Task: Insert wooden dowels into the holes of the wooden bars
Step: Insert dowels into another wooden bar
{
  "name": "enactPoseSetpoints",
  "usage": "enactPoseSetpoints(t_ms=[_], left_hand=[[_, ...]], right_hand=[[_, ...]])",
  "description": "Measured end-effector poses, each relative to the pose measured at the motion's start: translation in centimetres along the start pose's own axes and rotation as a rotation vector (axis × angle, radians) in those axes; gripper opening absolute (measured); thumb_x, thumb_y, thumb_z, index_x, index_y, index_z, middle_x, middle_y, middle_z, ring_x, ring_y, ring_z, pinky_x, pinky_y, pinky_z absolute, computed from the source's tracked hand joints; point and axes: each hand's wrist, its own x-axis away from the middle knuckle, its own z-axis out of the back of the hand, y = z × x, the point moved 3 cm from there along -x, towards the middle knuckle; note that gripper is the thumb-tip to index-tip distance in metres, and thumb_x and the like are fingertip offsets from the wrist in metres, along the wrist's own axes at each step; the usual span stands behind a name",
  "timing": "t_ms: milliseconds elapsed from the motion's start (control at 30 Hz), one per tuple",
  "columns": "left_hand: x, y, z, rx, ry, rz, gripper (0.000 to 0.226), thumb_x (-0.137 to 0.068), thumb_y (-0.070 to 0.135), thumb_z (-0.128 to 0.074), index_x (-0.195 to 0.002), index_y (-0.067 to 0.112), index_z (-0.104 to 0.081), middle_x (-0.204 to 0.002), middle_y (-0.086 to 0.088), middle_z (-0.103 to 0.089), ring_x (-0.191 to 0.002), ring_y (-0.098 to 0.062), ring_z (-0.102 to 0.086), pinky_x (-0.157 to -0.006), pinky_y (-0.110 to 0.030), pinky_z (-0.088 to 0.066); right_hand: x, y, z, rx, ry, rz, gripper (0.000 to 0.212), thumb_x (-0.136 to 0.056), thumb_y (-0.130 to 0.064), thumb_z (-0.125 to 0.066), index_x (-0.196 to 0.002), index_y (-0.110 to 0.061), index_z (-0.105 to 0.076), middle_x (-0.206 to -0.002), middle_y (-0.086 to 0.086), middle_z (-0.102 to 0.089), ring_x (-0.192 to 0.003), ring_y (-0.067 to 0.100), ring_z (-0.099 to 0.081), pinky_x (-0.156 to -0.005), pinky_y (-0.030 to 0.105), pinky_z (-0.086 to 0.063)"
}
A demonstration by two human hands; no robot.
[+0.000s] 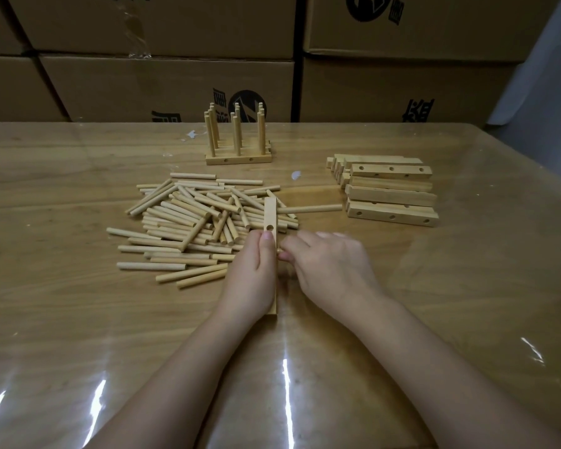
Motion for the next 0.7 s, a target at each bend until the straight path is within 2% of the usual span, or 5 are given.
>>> enactPoseSetpoints(t_ms=[133,200,467,633,700], left_hand=[[0.1,0.0,0.0,-0.025,-0.010,-0.012,0.032,-0.102,0.029,-0.029,-0.086,0.012,-0.052,-0.074,0.008,-0.052,-0.068,0.001,-0.050,-0.066,-0.026,-0.036],[0.2,0.1,-0.1,-0.043,-0.012,-0.017,0.032,-0.102,0.029,-0.029,-0.086,0.012,-0.052,-0.073,0.008,-0.052,-0.068,-0.001,-0.049,-0.067,-0.031,-0.035],[0.5,0.1,0.0,-0.252,-0.019,-0.087,0.036,-0.091,0.049,-0.017,-0.089,0.022,-0.042,-0.067,0.009,-0.051,-0.064,-0.015,-0.050,-0.058,-0.035,-0.033],[0.0,-0.3,0.2,-0.085,-0.006,-0.056,0.028,-0.100,0.037,-0.028,-0.086,0.022,-0.048,-0.073,0.009,-0.055,-0.071,-0.002,-0.053,-0.068,-0.033,-0.041],[-0.2,-0.4,0.2,-0.035,0.006,-0.057,0.026,-0.101,0.032,-0.031,-0.084,0.023,-0.048,-0.074,0.009,-0.054,-0.070,0.004,-0.052,-0.065,-0.022,-0.041]], right_hand=[[0.0,0.0,-0.2,-0.029,-0.113,0.003,0.028,-0.099,-0.035,-0.034,-0.102,-0.024,-0.060,-0.096,-0.004,-0.065,-0.088,0.020,-0.062,-0.063,0.028,-0.030],[0.1,0.1,-0.2,-0.043,-0.108,0.003,0.031,-0.099,-0.037,-0.029,-0.104,-0.026,-0.057,-0.100,-0.005,-0.064,-0.092,0.020,-0.061,-0.063,0.029,-0.029],[0.4,0.6,-1.0,-0.123,-0.183,-0.067,0.024,-0.098,-0.039,-0.028,-0.098,-0.030,-0.050,-0.092,-0.007,-0.063,-0.083,0.021,-0.061,-0.056,0.030,-0.026],[0.3,0.4,-1.1,-0.114,-0.101,-0.027,0.027,-0.098,-0.037,-0.030,-0.101,-0.025,-0.054,-0.097,-0.005,-0.064,-0.088,0.019,-0.060,-0.060,0.029,-0.030],[0.2,0.3,-1.2,-0.101,-0.107,-0.019,0.028,-0.097,-0.034,-0.033,-0.104,-0.021,-0.058,-0.096,-0.002,-0.061,-0.089,0.019,-0.058,-0.069,0.030,-0.031]])
